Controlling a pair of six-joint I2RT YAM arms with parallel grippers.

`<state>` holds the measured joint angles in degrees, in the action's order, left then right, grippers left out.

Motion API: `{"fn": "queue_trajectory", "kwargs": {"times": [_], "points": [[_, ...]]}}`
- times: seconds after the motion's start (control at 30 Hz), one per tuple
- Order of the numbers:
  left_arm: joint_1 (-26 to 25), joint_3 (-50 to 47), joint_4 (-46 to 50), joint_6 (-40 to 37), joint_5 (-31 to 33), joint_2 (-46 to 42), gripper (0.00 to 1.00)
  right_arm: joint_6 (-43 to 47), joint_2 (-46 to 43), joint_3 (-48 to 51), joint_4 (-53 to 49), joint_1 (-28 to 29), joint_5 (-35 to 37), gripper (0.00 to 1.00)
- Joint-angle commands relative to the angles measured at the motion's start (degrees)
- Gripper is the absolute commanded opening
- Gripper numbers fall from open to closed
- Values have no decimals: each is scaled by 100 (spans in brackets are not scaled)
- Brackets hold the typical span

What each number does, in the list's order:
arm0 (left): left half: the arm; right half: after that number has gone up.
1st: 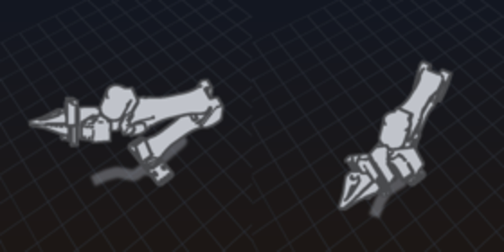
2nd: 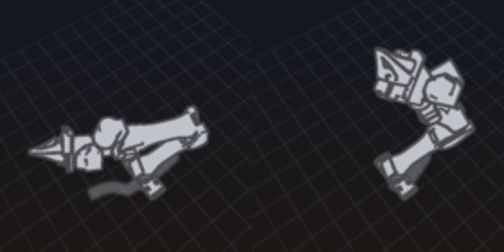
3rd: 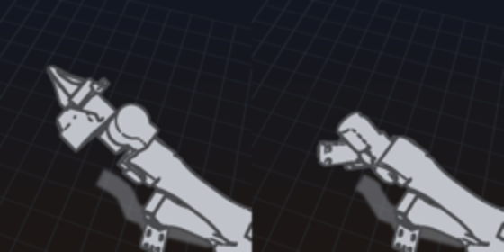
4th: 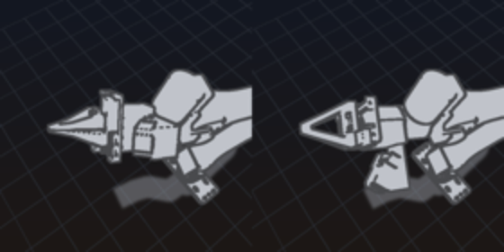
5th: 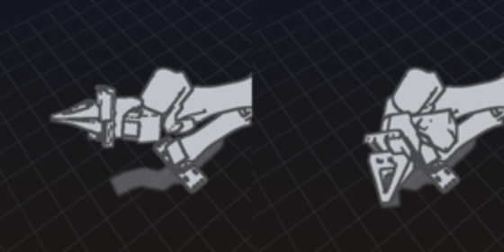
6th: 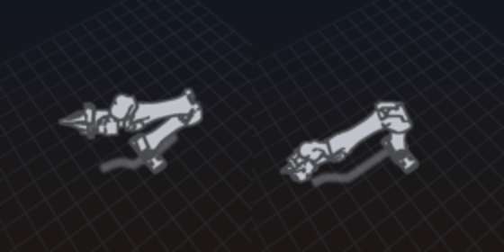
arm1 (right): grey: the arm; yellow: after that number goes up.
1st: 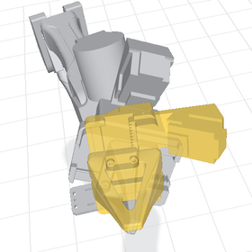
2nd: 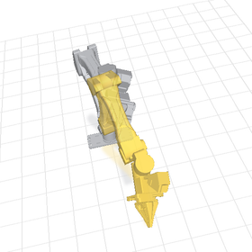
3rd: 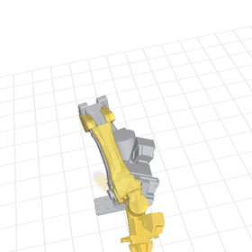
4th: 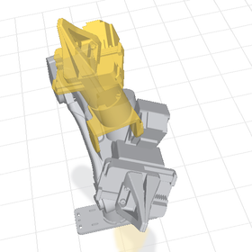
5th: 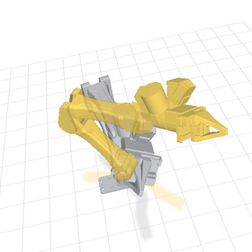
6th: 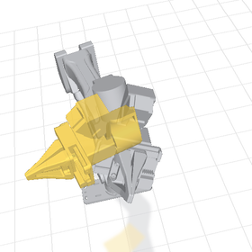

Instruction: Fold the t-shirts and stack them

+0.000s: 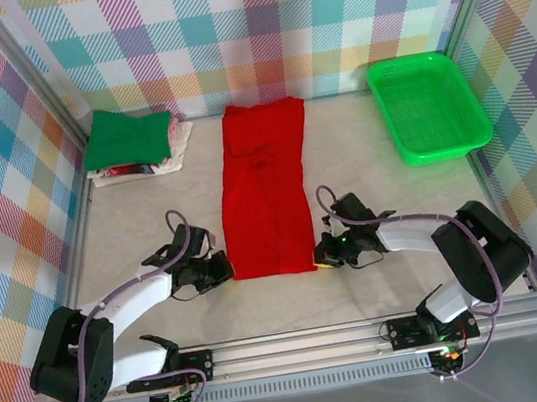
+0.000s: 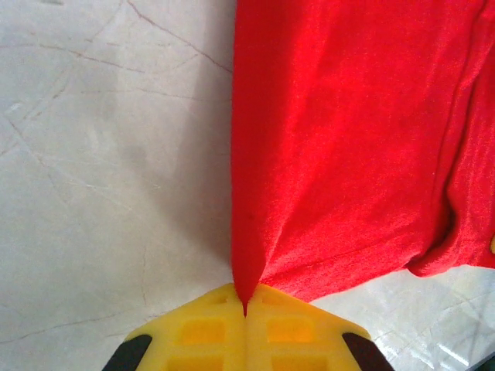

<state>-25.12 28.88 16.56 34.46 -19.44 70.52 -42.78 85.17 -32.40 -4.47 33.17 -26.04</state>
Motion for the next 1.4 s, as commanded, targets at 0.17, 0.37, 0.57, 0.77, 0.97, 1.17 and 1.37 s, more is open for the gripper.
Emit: {"fn": "queue_trajectory", "kwargs": {"times": [0.17,0.37,0.57,0.77,0.97,1.17,1.37], "points": [[-663,-263,689,-44,-191,-526,0,214,-441,363,-335,122,-730,0],[-950,-252,1733,257,-119,-1886,0,282,-1703,604,-1506,199,-538,0],[-950,-102,1855,574,-83,-2559,0,91,-2278,392,-1936,141,-328,0],[-692,721,1552,264,100,-1911,0,109,-1895,-434,-2086,-57,-23,0],[105,1660,858,-169,-121,-676,0,495,-1011,-1608,-2382,-378,296,0],[727,2571,407,-713,-120,530,0,793,42,-2667,-2411,-609,608,0],[929,3339,410,-1206,-88,1581,0,920,823,-3412,-2318,-680,804,0]]}}
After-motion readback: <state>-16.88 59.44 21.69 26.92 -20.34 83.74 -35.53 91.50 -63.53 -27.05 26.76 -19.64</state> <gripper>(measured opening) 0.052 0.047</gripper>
